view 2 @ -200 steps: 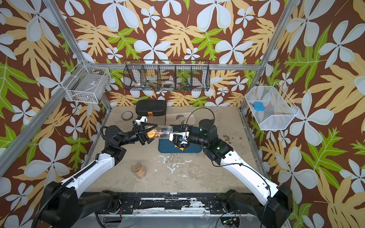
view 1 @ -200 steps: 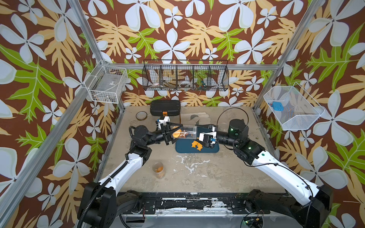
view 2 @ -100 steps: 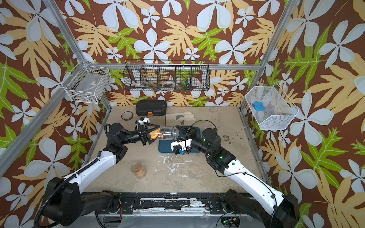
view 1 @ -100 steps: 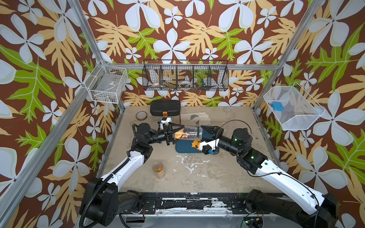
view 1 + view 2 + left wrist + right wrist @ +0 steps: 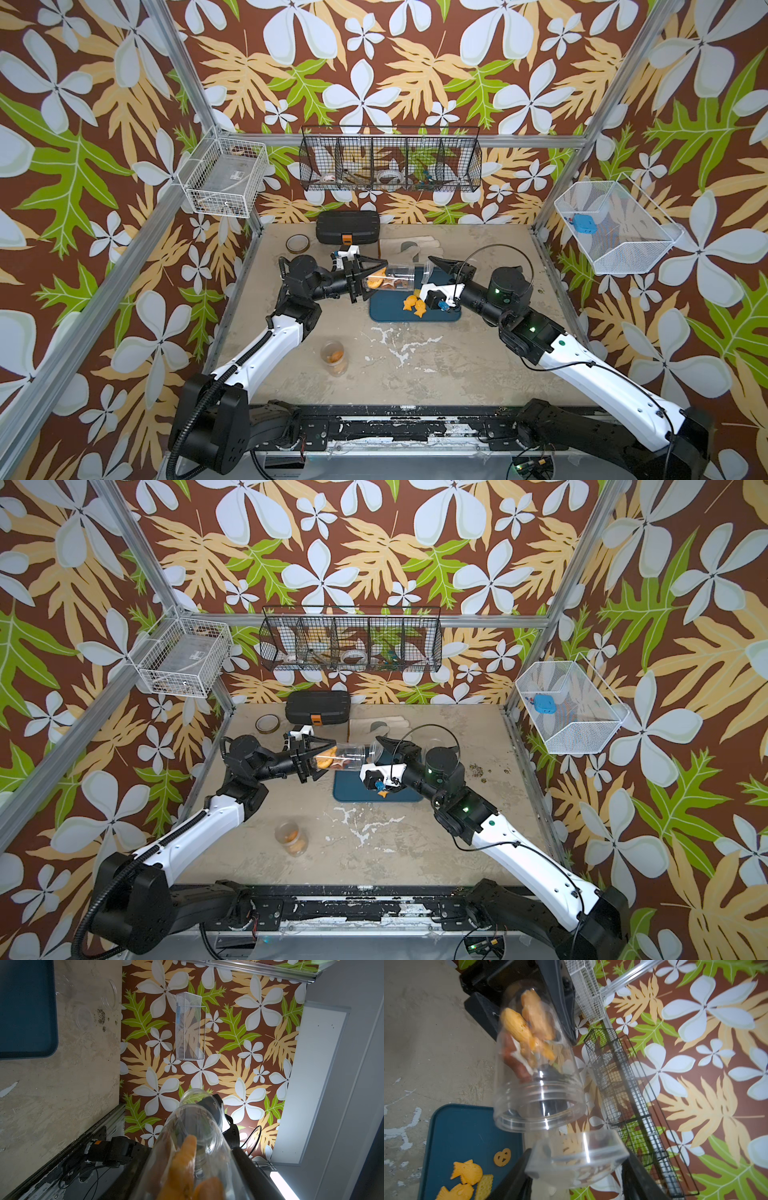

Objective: Pour the cookies out of the jar
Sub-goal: Place the lid at the center of the board.

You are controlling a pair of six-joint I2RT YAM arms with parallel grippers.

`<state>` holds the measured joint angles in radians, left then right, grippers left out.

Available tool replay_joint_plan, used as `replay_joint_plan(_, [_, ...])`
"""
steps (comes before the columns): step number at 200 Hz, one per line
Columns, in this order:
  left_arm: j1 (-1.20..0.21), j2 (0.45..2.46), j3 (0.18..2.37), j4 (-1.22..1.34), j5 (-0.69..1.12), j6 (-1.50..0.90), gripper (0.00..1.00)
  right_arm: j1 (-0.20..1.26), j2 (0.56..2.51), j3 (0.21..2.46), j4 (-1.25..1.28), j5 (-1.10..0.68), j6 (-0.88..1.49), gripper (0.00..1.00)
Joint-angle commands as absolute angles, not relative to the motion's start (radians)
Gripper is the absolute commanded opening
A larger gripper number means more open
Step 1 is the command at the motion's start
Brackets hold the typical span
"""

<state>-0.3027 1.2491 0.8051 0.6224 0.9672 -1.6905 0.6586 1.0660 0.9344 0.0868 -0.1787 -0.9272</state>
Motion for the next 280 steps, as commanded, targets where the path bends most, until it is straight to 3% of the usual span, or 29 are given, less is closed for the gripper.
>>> replay_joint_plan(1, [-0.299, 1.234, 0.834, 0.525, 0.95, -1.584, 0.57, 0.656, 1.093, 0.988, -0.078, -0.079, -0.604, 0.38])
replay_joint_plan(48, [-0.292, 1.219, 0.858, 0.406, 0.928, -1.495, 0.57, 0.635, 1.138, 1.024, -0.351, 0.03, -0.247, 0.4])
replay_joint_plan(104, [-0.273, 1.17, 0.879, 0.191, 0.887, -1.347, 0.58, 0.405, 1.238, 1.031, -0.54, -0.054, 0.07, 0.42])
replay_joint_plan(145, [-0.273, 1.131, 0.842, 0.176, 0.879, -1.343, 0.58, 0.321, 1.4, 1.09, -0.651, -0.066, 0.143, 0.46])
replay_joint_plan(235, [-0.273, 1.09, 0.802, 0.166, 0.893, -1.348, 0.58, 0.184, 1.52, 1.019, -0.588, -0.032, 0.153, 0.48])
replay_joint_plan(280, [-0.273, 1.082, 0.795, 0.167, 0.896, -1.351, 0.58, 0.173, 1.565, 1.004, -0.545, -0.044, 0.155, 0.56])
